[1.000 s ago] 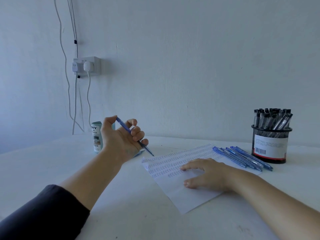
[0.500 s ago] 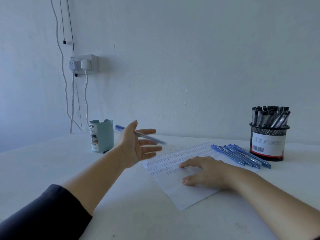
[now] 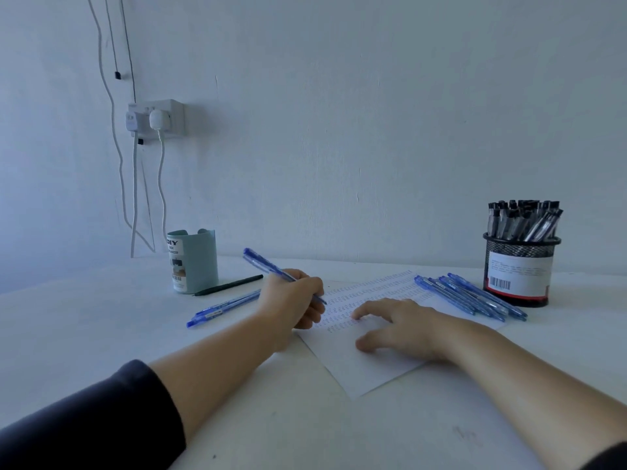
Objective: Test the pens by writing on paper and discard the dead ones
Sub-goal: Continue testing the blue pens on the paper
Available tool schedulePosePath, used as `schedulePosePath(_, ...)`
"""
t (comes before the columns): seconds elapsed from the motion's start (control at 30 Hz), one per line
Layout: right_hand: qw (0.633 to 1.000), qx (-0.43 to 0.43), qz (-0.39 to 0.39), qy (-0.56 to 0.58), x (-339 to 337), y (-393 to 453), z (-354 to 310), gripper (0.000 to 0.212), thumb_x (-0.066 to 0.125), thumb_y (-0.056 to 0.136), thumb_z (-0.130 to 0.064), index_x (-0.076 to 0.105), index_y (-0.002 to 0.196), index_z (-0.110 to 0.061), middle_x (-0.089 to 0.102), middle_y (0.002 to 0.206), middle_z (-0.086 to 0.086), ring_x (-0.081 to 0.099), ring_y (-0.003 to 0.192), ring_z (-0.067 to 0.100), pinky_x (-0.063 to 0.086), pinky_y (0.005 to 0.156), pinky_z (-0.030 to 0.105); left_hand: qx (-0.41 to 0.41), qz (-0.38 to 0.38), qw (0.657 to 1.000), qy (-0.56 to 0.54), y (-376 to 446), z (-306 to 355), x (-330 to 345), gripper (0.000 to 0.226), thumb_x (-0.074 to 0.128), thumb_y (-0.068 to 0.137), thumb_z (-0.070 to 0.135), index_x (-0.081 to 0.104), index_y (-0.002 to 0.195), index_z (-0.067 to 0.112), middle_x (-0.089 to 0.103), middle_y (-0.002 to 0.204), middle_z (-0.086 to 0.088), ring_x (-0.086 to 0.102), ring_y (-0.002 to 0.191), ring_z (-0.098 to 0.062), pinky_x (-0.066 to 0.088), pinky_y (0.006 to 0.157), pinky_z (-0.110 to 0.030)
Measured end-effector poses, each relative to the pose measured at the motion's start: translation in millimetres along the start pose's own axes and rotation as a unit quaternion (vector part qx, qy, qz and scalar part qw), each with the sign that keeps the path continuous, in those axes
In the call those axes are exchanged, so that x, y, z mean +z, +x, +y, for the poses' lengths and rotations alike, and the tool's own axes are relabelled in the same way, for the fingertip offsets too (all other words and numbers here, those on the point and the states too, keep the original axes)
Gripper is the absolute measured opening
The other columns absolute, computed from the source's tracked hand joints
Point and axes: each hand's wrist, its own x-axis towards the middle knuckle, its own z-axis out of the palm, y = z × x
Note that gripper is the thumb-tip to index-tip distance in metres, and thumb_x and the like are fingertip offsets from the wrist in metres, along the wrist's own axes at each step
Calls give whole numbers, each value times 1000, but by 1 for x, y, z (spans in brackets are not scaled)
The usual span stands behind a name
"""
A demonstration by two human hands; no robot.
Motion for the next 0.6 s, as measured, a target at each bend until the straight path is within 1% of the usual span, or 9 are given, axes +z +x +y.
schedulePosePath(0.07,1000,-7,0,-3,-1,-2,-1,45,56,86,-49,43,129,-49,35,145,-9,27,135,20,23,107,35,14,7,999,51,0,-3,4,11,56,75,1,56,65,6,60,55,-11,45,40,-15,35,40,-18)
schedulePosePath(0.13,1000,-6,0,2,0,-2,-2,45,56,85,-50,42,128,-50,34,145,-11,26,135,20,24,106,35,26,14,994,103,0,-5,6,13,56,71,3,54,59,8,58,49,-7,38,37,-12,30,40,-16)
schedulePosePath(0.27,1000,-3,1,10,1,-1,0,44,56,83,-52,43,126,-52,35,145,-12,26,135,21,24,105,35,43,26,986,161,0,-6,9,16,55,69,3,52,53,8,53,40,-3,34,30,-8,29,39,-13)
schedulePosePath(0.33,1000,-3,0,12,1,-3,0,44,56,84,-51,43,127,-51,34,146,-12,25,136,21,24,105,35,48,29,984,171,0,-7,10,16,55,69,3,52,54,7,53,40,-3,36,31,-8,31,41,-13)
schedulePosePath(0.43,1000,-7,-1,11,-1,-4,0,45,55,87,-50,42,129,-49,33,147,-10,25,137,20,23,105,34,53,36,981,183,2,-8,10,14,56,67,3,53,54,7,53,40,-3,44,39,-13,36,46,-16)
schedulePosePath(0.6,1000,-8,-2,13,-1,-4,0,46,56,86,-50,42,130,-49,33,148,-10,24,137,20,23,106,35,60,39,977,202,4,-10,11,6,58,68,5,56,62,6,54,44,-3,47,39,-11,39,47,-17)
